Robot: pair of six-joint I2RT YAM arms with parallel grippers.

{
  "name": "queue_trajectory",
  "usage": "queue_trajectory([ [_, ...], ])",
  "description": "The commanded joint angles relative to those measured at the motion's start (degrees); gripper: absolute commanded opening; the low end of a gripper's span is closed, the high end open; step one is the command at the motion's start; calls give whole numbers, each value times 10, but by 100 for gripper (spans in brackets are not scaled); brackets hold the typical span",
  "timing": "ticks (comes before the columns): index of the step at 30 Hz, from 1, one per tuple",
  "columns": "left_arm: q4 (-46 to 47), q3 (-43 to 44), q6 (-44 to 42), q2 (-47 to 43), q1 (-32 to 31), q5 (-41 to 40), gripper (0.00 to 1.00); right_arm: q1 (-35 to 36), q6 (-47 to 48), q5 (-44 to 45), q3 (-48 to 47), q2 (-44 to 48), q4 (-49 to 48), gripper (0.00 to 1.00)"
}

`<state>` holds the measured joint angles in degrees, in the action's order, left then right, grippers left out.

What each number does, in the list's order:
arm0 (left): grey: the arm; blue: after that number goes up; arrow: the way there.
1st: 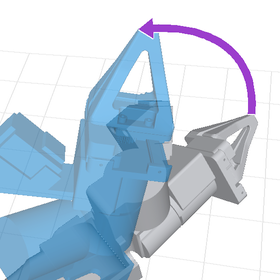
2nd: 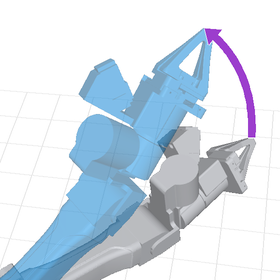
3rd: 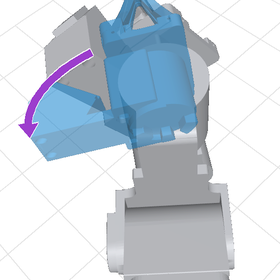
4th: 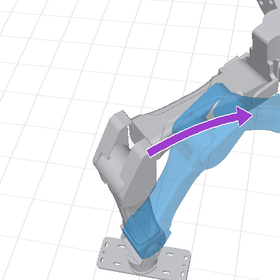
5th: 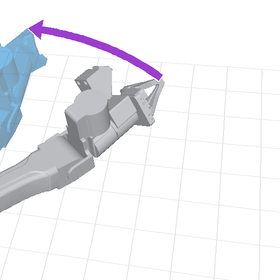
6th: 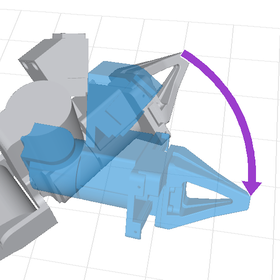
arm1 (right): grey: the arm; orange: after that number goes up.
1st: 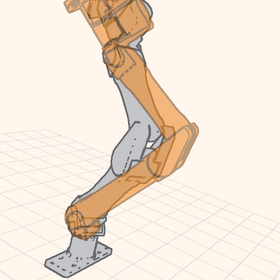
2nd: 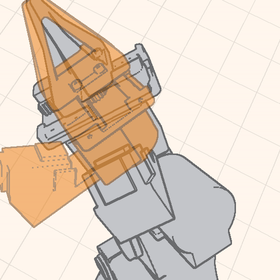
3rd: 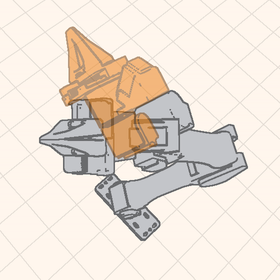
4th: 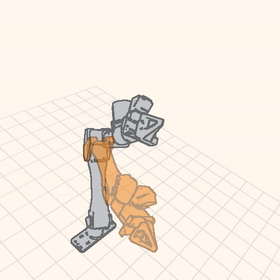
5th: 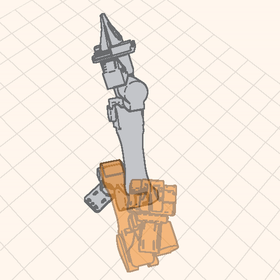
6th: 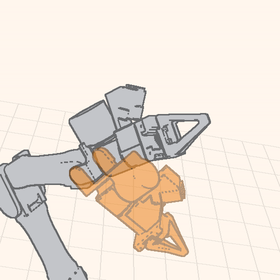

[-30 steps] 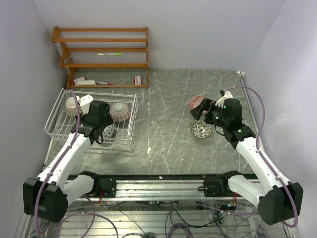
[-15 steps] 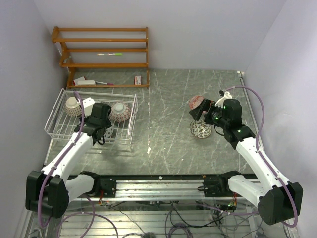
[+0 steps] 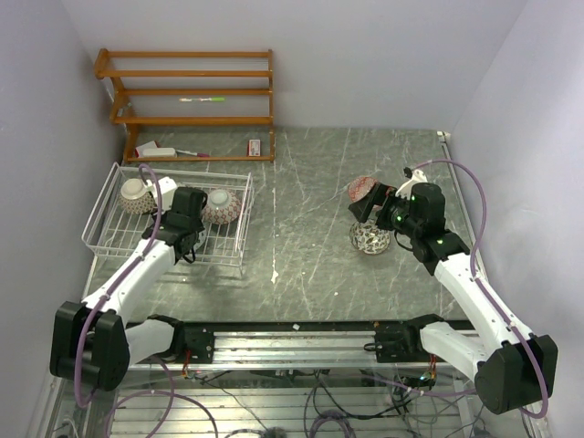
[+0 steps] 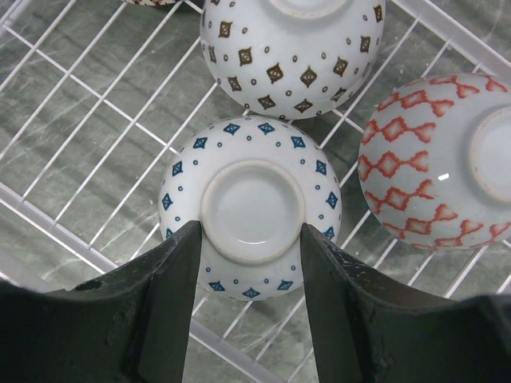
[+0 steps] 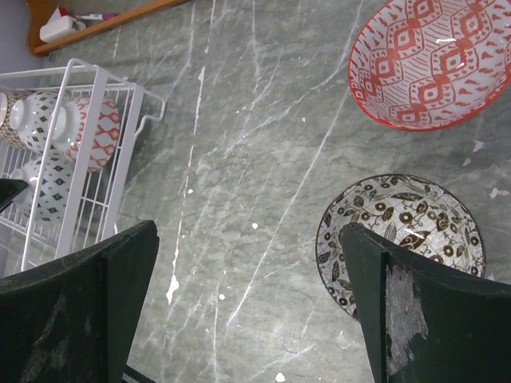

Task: Load the bowls into the dish rack

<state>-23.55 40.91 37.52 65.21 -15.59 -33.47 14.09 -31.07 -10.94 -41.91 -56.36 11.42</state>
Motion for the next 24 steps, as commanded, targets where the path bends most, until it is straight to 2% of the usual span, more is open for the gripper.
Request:
queue_trajectory([
  [1,5,-7,16,15,-3,-31,47,-3,2,2,7,4,-9,100],
  [3,-5,-1,21,17,-2,-51,42,-3,5,3,6,3,-7,100],
  [11,-44,10,47,14,25,-154,38,-3,6,-4,4,-4,-10,100],
  [24,42,0,22,9,159,-127,36,-3,11,-7,-3,-9,6,99],
])
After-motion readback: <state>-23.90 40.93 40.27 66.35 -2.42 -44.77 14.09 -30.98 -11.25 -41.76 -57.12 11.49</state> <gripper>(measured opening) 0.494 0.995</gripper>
